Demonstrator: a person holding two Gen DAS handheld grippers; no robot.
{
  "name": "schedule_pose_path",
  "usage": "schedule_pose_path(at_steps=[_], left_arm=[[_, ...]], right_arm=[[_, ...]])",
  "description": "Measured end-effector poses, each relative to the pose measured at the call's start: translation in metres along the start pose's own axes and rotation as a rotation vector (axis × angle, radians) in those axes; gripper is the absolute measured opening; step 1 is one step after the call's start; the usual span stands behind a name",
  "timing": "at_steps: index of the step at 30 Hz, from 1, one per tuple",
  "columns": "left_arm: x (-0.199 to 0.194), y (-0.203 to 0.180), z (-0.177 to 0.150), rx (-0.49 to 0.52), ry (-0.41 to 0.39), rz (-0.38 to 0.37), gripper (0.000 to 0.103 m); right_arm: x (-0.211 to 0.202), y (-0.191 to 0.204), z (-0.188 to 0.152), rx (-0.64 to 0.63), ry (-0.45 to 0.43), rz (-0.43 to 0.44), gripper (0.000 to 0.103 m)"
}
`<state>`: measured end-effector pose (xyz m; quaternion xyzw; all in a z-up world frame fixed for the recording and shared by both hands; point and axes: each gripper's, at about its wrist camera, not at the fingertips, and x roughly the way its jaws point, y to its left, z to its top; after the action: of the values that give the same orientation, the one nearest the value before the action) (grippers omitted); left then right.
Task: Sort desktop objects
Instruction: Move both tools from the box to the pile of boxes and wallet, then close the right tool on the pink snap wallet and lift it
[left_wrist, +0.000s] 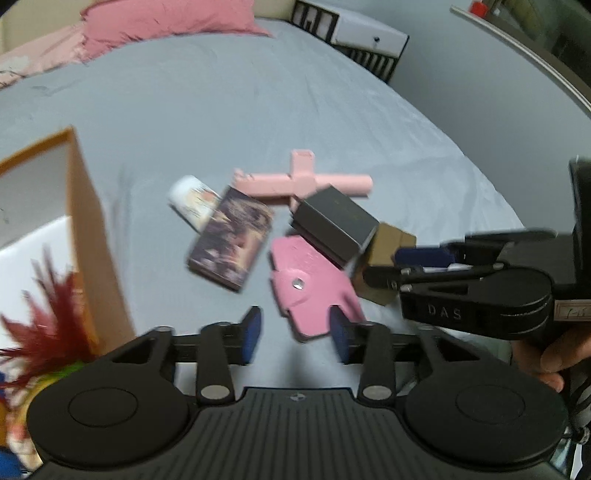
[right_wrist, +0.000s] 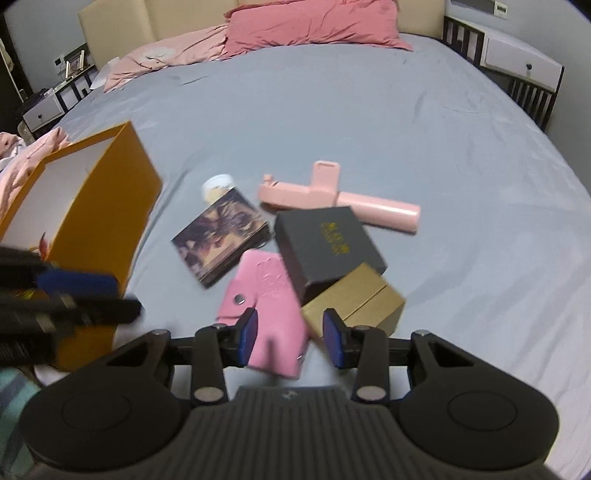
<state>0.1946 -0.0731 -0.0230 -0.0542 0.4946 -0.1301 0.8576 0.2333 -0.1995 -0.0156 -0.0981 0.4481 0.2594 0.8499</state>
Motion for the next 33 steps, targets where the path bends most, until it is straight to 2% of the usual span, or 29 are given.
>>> schedule_pose_path(at_steps=[1, 4, 6, 11, 14, 16, 19, 20, 22, 27, 33], left_arm=[[0.006, -0.001, 0.0, -0.009, 0.011, -0.006, 0.052], [0.026, 0.0, -0.001, -0.059, 0.046, -0.011, 0.051], [0.036, 0.003, 0.0, -0.09, 0.059, -0.01, 0.051], [0.059, 0.007, -0.001, -0.15, 0.095, -0.007, 0.052], [0.07, 0.01, -0.004, -0.187, 0.125, -0.006, 0.053], [0.077, 0.013, -0.006, -0.225, 0.138, -0.028, 0.058], [0.083, 0.014, -0.007, -0.253, 0.147, -0.067, 0.059], [0.084, 0.013, -0.007, -0.249, 0.146, -0.071, 0.05], [0.082, 0.012, -0.006, -0.252, 0.142, -0.072, 0.045], [0.071, 0.021, -0.008, -0.296, 0.116, -0.081, 0.024], [0.048, 0.017, -0.008, -0.284, 0.066, -0.071, 0.016]], right_arm=[[0.002, 0.001, 0.001, -0.028, 0.015, -0.014, 0.035], [0.003, 0.012, -0.003, -0.166, 0.031, -0.019, 0.034], [0.003, 0.014, -0.006, -0.215, 0.031, -0.027, 0.031], [0.006, -0.001, -0.004, -0.189, 0.015, -0.091, 0.031], [0.006, -0.008, -0.003, -0.156, 0.013, -0.088, 0.033], [0.007, -0.007, -0.003, -0.161, 0.014, -0.101, 0.037], [0.008, -0.001, -0.004, -0.191, 0.016, -0.122, 0.037], [0.008, 0.0, -0.004, -0.195, 0.017, -0.125, 0.037], [0.008, -0.001, -0.004, -0.189, 0.018, -0.125, 0.037], [0.007, 0.002, -0.006, -0.203, 0.01, -0.134, 0.037], [-0.009, 0.021, -0.011, -0.302, -0.059, -0.106, 0.037]])
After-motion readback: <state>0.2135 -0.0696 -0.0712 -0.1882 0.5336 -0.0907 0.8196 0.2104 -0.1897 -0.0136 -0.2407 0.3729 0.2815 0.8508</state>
